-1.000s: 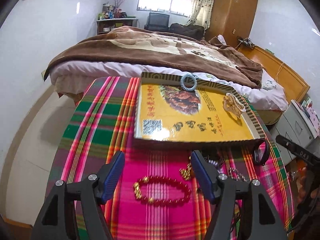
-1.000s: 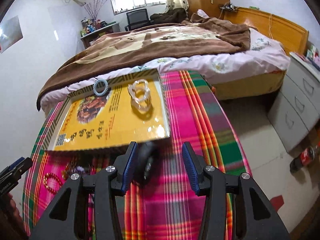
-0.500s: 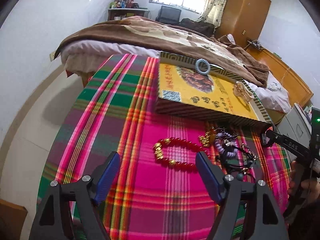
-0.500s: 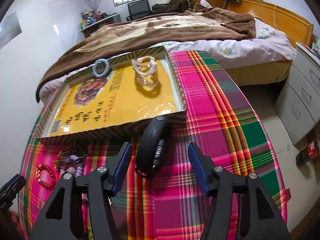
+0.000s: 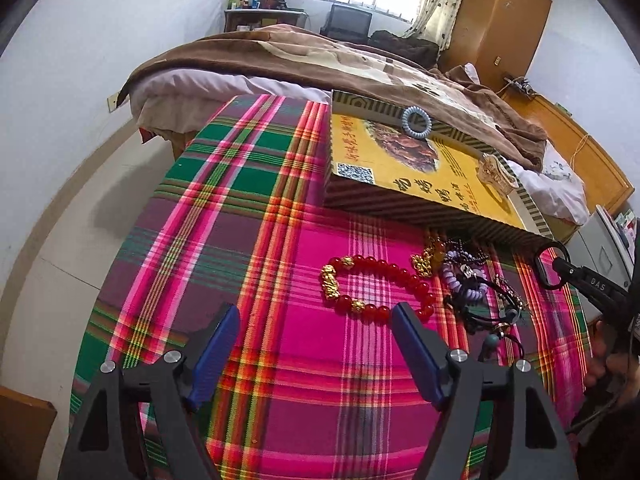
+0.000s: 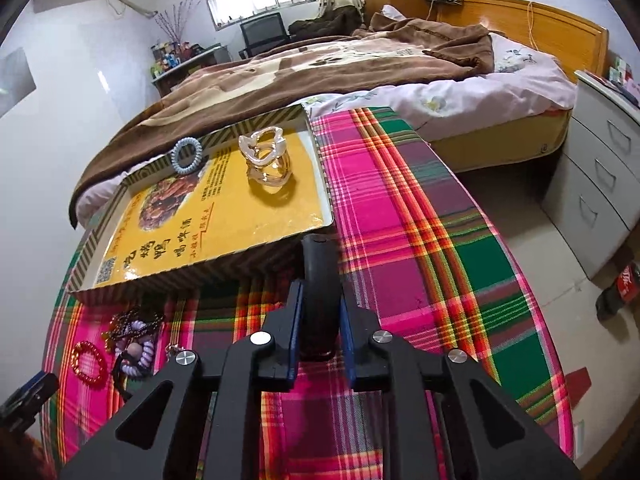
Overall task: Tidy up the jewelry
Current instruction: 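Lift the watch band with the right tool while the left tool grasps the red bead bracelet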
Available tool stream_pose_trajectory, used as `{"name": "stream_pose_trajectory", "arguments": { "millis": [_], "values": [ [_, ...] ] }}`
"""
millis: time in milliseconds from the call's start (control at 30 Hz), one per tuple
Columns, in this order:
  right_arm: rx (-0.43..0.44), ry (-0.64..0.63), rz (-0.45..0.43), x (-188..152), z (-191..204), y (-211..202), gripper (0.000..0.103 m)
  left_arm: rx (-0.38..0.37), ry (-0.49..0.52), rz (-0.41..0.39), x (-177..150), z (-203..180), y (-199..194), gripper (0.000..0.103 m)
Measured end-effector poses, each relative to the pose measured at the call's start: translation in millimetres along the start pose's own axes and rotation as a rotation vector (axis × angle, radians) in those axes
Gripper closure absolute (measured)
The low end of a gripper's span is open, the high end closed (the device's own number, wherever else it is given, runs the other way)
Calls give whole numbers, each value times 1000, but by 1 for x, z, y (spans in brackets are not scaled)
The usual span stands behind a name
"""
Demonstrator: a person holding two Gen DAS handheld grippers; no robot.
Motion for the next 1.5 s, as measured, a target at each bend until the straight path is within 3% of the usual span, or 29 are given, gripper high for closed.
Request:
{"name": "stream_pose_trajectory", "arguments": {
  "millis": [567, 733, 1100, 1167, 1233, 1300, 1367, 1500],
  "values": [
    [113, -7, -78, -11, -11, -46, 88, 44, 12, 39, 9, -5, 23, 26],
    [133, -24, -87, -13, -2, -52, 88, 173, 43, 67, 19, -5, 38, 26],
    [148, -44, -86, -14, 7, -51, 88, 191, 73, 66, 27, -4, 48, 25],
    [149, -43, -84, -14, 7, -49, 88, 186, 77, 56, 26, -7, 48, 31],
    [150, -42, -82, -14, 7, -48, 88, 171, 101, 45, 25, -13, 47, 44],
    [149, -42, -79, -14, 8, -47, 88, 160, 122, 40, 24, -19, 45, 68],
    [147, -44, -77, -15, 8, -47, 88, 145, 152, 38, 23, -28, 45, 82],
    [143, -43, -77, -15, 8, -47, 88, 131, 165, 35, 22, -32, 45, 93]
  ]
}}
Point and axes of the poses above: each gripper's, at about its wrist camera, not at the fingertips, and y roughly the way its jaws point, z to its left, x to its top, the point moved 5 cm from there along y, roughly the way its jaws point, and after that the axes turned 6 degrees about z, right-handed, at the moved point
